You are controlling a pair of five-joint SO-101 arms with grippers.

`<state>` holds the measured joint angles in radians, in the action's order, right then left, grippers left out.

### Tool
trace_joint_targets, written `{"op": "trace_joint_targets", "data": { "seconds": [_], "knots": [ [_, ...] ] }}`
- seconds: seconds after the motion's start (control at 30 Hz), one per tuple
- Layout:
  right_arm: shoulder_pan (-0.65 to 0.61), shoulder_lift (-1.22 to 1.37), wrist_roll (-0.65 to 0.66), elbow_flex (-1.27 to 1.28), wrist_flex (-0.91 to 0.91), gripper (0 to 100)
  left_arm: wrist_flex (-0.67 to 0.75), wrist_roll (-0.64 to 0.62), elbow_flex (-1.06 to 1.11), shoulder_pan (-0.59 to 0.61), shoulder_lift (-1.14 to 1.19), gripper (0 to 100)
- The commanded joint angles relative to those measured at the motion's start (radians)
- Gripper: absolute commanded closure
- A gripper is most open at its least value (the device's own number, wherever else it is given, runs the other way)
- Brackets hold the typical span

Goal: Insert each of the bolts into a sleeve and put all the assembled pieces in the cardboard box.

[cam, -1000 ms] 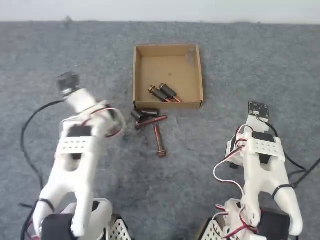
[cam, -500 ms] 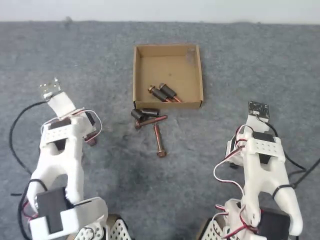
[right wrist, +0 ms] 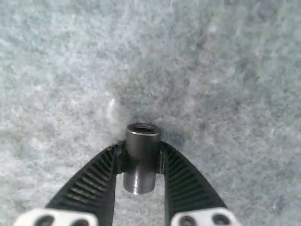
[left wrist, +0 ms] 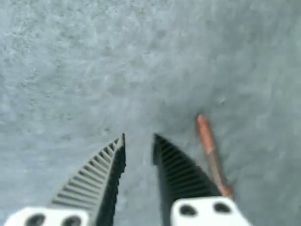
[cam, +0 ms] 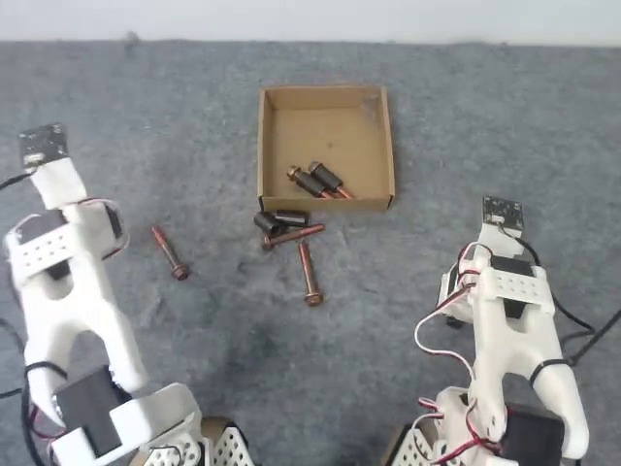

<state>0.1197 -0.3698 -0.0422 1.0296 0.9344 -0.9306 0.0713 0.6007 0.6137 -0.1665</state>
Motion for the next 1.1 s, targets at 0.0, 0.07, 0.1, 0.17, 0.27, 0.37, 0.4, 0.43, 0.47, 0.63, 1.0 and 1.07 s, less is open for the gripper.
{"op": "trace_joint_targets", "data": {
  "seconds": [0.0, 0.07, 0.1, 0.17, 0.27, 0.37, 0.4, 0.43, 0.47, 0.63, 1.0, 1.07],
  "knots": [
    [0.01, -0.048, 0.014, -0.005, -0.01, 98.8, -0.178, 0.232, -0.108, 0.034, -0.009, 99],
    [0.01, -0.048, 0.014, -0.005, -0.01, 98.8, -0.232, 0.318, -0.11, 0.051, -0.009, 99],
    [0.01, -0.048, 0.014, -0.005, -0.01, 98.8, -0.256, 0.37, -0.105, 0.054, -0.008, 99],
    [0.01, -0.048, 0.014, -0.005, -0.01, 98.8, -0.293, 0.499, -0.079, 0.054, -0.008, 99],
    [0.012, -0.048, 0.014, -0.005, -0.01, 98.8, -0.275, 0.651, -0.005, 0.049, -0.008, 99],
    [0.012, -0.048, 0.014, -0.005, -0.01, 98.8, -0.15, 0.661, 0.088, 0.041, -0.008, 99],
    [0.012, -0.048, 0.014, -0.005, -0.01, 98.8, -0.118, 0.661, 0.117, 0.031, -0.008, 99],
    [0.012, -0.048, 0.014, -0.005, -0.01, 98.8, -0.098, 0.661, 0.143, 0.02, -0.008, 99],
    [0.012, -0.048, 0.014, -0.005, -0.012, 98.7, -0.089, 0.661, 0.165, 0.005, -0.008, 99],
    [0.01, -0.048, 0.014, -0.005, -0.012, 98.7, -0.084, 0.661, 0.202, -0.087, 0.0, 99],
    [0.01, -0.048, 0.014, -0.005, -0.012, 98.7, 0.038, 0.606, 0.243, -0.288, 0.003, 99],
    [0.01, -0.05, 0.014, 0.011, -0.024, 98.8, 0.058, 0.526, 0.26, -0.301, 0.0, 99]
  ]
}}
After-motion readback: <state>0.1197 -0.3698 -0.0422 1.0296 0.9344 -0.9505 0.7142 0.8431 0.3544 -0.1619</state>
